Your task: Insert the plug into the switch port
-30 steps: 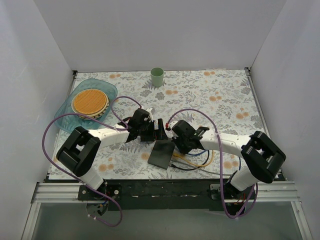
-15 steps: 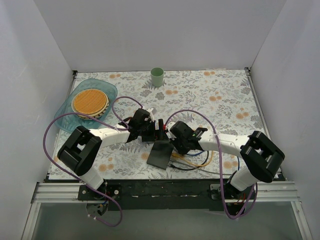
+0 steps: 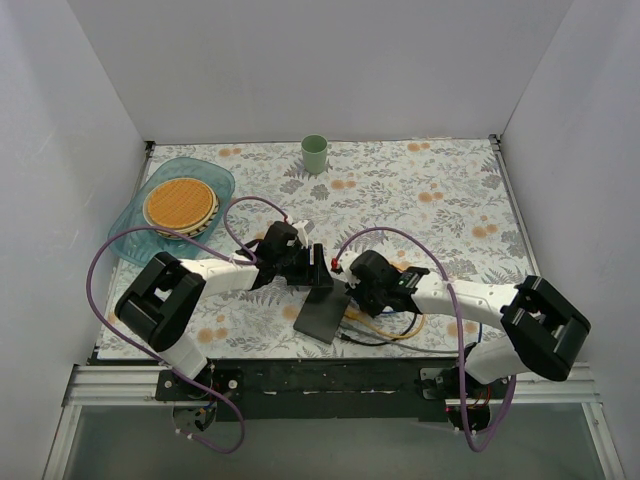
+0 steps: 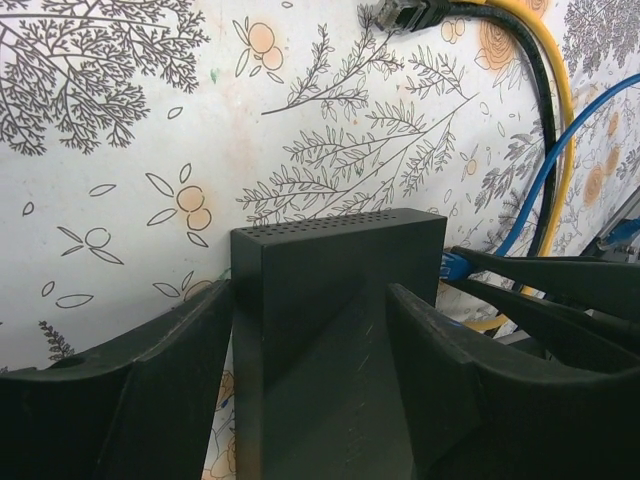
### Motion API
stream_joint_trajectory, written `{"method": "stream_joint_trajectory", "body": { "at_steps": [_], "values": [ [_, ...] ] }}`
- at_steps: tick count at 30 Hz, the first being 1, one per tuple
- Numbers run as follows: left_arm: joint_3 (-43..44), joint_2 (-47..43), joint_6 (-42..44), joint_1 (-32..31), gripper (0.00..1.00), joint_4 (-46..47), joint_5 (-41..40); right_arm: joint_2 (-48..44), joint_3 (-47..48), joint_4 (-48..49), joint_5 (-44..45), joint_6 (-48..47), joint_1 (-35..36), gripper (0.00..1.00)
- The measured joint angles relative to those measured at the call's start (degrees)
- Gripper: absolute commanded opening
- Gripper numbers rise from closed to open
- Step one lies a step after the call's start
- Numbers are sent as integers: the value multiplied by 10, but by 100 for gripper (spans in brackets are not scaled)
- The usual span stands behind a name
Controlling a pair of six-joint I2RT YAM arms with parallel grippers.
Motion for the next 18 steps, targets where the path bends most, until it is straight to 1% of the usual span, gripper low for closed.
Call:
{"method": "stream_joint_trajectory", "body": {
  "at_steps": [8,18],
  "values": [
    [-8,-1,6,-2,57,15,-2,9,-1,10,-4,3,0,1],
    [-8,-1,19,-17,50,21,-22,-11,-25,37,-11,-1,-1,1]
  ]
}}
